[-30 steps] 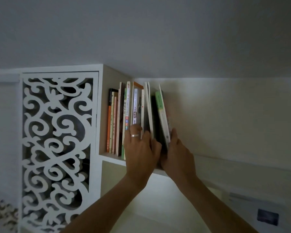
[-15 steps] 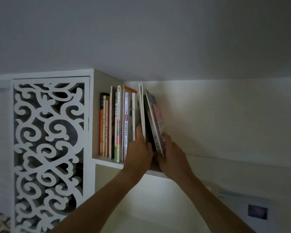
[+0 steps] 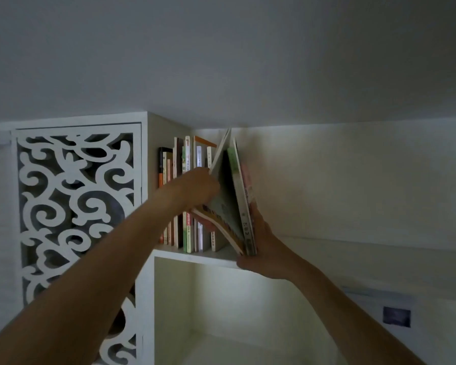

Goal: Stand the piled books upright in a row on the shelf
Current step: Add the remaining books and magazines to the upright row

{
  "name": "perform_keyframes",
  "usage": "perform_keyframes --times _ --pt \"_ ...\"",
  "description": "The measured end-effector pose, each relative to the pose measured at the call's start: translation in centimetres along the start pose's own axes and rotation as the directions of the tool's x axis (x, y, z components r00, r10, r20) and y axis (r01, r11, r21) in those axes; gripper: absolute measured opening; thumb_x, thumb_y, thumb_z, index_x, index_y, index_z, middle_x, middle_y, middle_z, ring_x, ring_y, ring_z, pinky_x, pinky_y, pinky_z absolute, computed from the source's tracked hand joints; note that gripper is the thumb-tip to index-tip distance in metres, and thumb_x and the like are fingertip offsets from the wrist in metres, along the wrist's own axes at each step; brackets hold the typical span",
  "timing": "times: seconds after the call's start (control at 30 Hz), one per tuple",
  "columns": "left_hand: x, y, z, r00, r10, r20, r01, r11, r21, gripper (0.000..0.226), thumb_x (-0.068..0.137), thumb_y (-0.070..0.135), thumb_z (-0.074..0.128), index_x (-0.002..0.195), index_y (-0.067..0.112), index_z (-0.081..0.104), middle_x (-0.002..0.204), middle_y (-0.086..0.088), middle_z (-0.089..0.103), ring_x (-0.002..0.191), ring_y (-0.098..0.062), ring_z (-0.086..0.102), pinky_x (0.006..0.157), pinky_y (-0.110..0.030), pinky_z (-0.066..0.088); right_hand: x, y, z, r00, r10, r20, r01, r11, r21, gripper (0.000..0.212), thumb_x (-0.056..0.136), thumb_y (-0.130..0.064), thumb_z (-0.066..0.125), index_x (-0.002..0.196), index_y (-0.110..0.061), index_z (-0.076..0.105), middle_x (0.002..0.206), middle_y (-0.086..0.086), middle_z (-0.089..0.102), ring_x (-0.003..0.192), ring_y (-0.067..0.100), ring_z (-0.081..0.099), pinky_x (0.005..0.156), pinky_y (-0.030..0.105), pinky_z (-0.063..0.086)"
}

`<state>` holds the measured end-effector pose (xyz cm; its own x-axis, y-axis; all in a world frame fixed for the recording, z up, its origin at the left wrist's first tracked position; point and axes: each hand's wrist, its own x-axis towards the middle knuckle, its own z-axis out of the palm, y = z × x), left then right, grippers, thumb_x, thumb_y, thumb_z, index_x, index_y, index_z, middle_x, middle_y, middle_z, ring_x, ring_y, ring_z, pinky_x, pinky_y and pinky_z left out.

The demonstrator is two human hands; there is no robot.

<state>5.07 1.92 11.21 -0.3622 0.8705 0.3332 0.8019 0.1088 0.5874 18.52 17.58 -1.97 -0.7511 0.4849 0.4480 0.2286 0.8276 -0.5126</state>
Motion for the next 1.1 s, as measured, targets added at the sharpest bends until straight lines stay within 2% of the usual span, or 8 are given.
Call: perform_keyframes --times 0.13,0.3,0.43,0.5,0.6,0.67,0.83,1.1 --pt "-0.4 0.3 -1.3 0.969 -0.202 0.141 0.231 0.944 -0.237 0.013 0.102 0.012 0.052 0.105 0.000 0.055 0.082 -0.025 0.077 0.081 -0.036 0.079 0.079 -0.041 0.066 -0.8 -0.7 0.1 0.992 -0.015 0.127 0.022 0.998 -0.057 0.146 0.074 -0.041 0.085 0.144 -0.046 -0.043 0.164 -0.019 -0.024 0.150 0.022 0.020 0.110 0.038 0.045" --pt "-0.2 -0.5 -0.8 0.965 -0.066 0.252 0.214 0.754 -0.622 0.072 0.099 0.073 0.035 0.121 0.010 0.060 0.106 -0.027 0.076 0.095 -0.037 0.078 0.079 -0.040 0.064 -1.0 -1.0 0.8 0.998 -0.056 0.024 0.057 0.998 -0.028 0.146 0.065 -0.059 0.085 0.148 -0.052 -0.035 0.168 -0.018 -0.011 0.148 0.022 0.036 0.113 0.048 0.046" --pt "-1.0 -2.2 3.1 0.989 0.102 0.106 -0.039 0.876 -0.480 0.032 0.109 0.038 0.042 0.130 0.019 0.058 0.125 -0.015 0.069 0.117 -0.030 0.067 0.102 -0.046 0.055 -1.2 -0.9 0.4 0.995 -0.095 0.002 0.095 0.995 0.028 0.148 0.065 -0.051 0.091 0.149 -0.054 -0.031 0.166 -0.023 0.002 0.148 0.010 0.031 0.117 0.041 0.042" --pt "-1.0 -3.8 4.5 0.971 0.118 0.208 -0.050 0.951 -0.305 0.060 0.098 0.023 0.062 0.153 0.028 0.037 0.147 -0.009 0.053 0.127 -0.022 0.057 0.111 -0.044 0.050 -1.2 -0.9 0.4 0.994 -0.106 -0.002 0.106 0.994 0.031 0.147 0.065 -0.049 0.091 0.150 -0.054 -0.029 0.167 -0.023 0.003 0.148 0.008 0.031 0.115 0.039 0.043" --pt "-2.5 -5.9 6.3 0.839 0.267 0.474 -0.179 0.958 -0.223 0.079 0.090 0.047 0.069 0.154 0.053 0.024 0.159 0.016 0.035 0.145 -0.007 0.035 0.124 -0.035 0.033 -0.9 -0.8 0.9 0.993 -0.114 -0.028 0.114 0.993 0.033 0.141 0.069 -0.054 0.087 0.150 -0.055 -0.028 0.167 -0.025 -0.004 0.150 0.009 0.028 0.113 0.042 0.045" --pt "-2.9 -7.1 8.7 0.869 0.361 0.338 -0.273 0.920 -0.280 0.070 0.096 0.053 0.062 0.157 0.046 0.028 0.161 0.012 0.038 0.149 -0.010 0.037 0.122 -0.038 0.038 -0.7 -0.5 1.3 0.995 -0.094 -0.044 0.094 0.995 0.017 0.133 0.071 -0.059 0.083 0.151 -0.057 -0.024 0.168 -0.021 0.001 0.151 0.009 0.025 0.118 0.039 0.039" --pt "-2.6 -6.0 10.7 0.945 0.261 -0.196 -0.289 0.949 -0.130 0.034 0.107 0.019 0.045 0.138 0.005 0.045 0.124 -0.017 0.067 0.108 -0.030 0.070 0.090 -0.048 0.061 -0.8 -1.0 1.1 0.993 -0.092 0.076 0.071 0.969 0.237 0.139 0.067 -0.035 0.095 0.146 -0.067 -0.015 0.158 -0.024 0.027 0.137 -0.002 0.047 0.102 0.034 0.055" --pt "-2.3 -2.4 5.0 0.971 -0.012 -0.240 -0.048 0.969 -0.241 0.034 0.110 0.026 0.039 0.079 0.016 0.047 0.063 -0.010 0.060 0.045 -0.020 0.060 0.043 -0.030 0.052 -1.1 -0.4 0.5 0.993 -0.090 0.082 0.094 0.994 -0.053 0.149 0.060 -0.064 0.091 0.147 -0.058 -0.030 0.166 -0.026 -0.016 0.157 0.012 0.007 0.123 0.050 0.029"
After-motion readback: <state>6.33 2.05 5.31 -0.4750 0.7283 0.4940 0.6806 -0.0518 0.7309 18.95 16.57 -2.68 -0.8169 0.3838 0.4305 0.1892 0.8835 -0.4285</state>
